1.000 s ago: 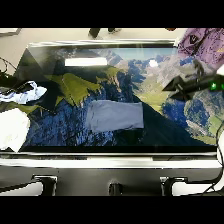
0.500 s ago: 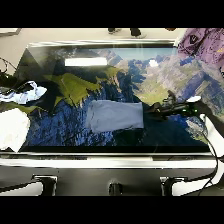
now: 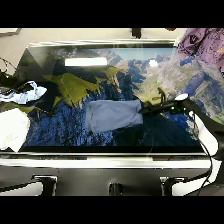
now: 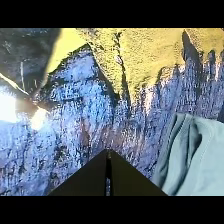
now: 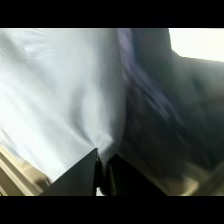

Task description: Fold the clothes and pants, and hang the long-sleeved shirts on hangers.

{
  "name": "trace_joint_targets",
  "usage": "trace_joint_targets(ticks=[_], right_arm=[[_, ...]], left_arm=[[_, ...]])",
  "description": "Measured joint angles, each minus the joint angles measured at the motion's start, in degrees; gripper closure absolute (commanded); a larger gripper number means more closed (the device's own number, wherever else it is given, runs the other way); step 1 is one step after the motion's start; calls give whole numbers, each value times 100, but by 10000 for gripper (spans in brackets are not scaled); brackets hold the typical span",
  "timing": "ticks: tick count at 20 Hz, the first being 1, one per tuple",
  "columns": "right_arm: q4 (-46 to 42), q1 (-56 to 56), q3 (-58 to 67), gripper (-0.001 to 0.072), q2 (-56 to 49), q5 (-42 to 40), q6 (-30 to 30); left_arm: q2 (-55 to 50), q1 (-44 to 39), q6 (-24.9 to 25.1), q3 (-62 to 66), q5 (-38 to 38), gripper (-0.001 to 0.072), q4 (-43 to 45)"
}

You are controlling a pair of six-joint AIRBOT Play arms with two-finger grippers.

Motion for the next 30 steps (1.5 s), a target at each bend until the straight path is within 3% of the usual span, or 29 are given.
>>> trace_joint_targets(ticks=[3, 12, 17, 23, 30], right_arm=[[-195, -70, 977, 685, 9, 7, 509], [-1926, -522, 3869, 686, 11, 35, 2559], [-2791, -1268, 4675, 686, 61, -114, 3416], [-4260, -2260, 4415, 686, 114, 595, 3978], [-5226, -3139, 1847, 686, 1069, 708, 4339]], left_arm=[[0, 0, 0, 0, 0, 692, -7], [0, 0, 0, 0, 0, 692, -17], [0, 0, 0, 0, 0, 692, -17], [0, 0, 0, 0, -4, 692, -17], [0, 0, 0, 0, -4, 692, -17]])
